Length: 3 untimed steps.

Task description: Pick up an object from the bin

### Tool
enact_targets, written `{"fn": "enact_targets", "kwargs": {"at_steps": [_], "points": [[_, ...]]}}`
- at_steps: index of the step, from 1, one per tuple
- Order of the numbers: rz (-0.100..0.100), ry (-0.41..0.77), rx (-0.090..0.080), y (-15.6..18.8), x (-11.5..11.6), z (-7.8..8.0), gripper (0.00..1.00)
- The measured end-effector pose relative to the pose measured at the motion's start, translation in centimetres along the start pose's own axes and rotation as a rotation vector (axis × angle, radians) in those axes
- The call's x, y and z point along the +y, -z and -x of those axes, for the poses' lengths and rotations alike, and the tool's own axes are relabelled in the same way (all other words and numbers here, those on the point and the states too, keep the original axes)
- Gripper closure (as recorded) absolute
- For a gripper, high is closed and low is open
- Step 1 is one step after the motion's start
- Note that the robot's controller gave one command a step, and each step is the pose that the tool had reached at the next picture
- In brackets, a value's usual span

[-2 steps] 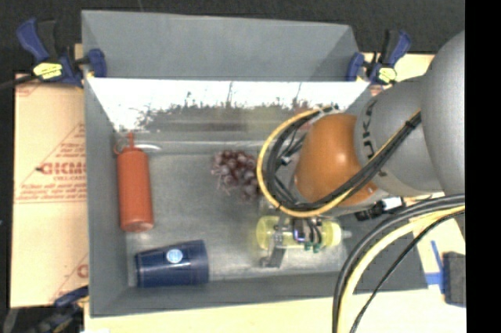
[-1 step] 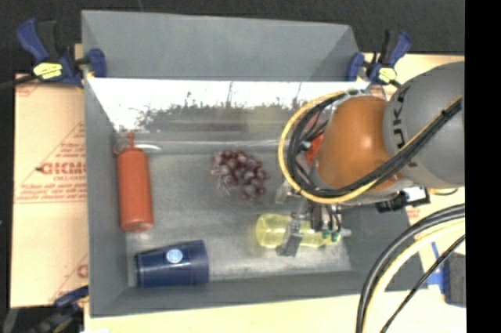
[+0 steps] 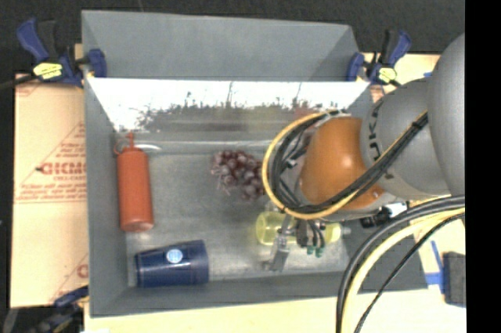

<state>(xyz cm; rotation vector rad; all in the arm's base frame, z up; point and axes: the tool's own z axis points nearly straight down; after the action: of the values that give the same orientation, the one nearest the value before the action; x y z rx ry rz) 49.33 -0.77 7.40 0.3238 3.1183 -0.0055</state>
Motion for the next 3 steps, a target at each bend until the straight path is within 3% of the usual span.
{"fn": "enact_targets", "kwargs": {"at_steps": [1,2,3], "points": [[0.003,-0.026,-0.021,1.7,-0.1,0.7,0.0],[0.0,-0.055,-0.005,-0.5,-2.0,-0.4,0.0],[0.002,-0.029,-0.013,9.0,0.1,0.7,0.0]]}}
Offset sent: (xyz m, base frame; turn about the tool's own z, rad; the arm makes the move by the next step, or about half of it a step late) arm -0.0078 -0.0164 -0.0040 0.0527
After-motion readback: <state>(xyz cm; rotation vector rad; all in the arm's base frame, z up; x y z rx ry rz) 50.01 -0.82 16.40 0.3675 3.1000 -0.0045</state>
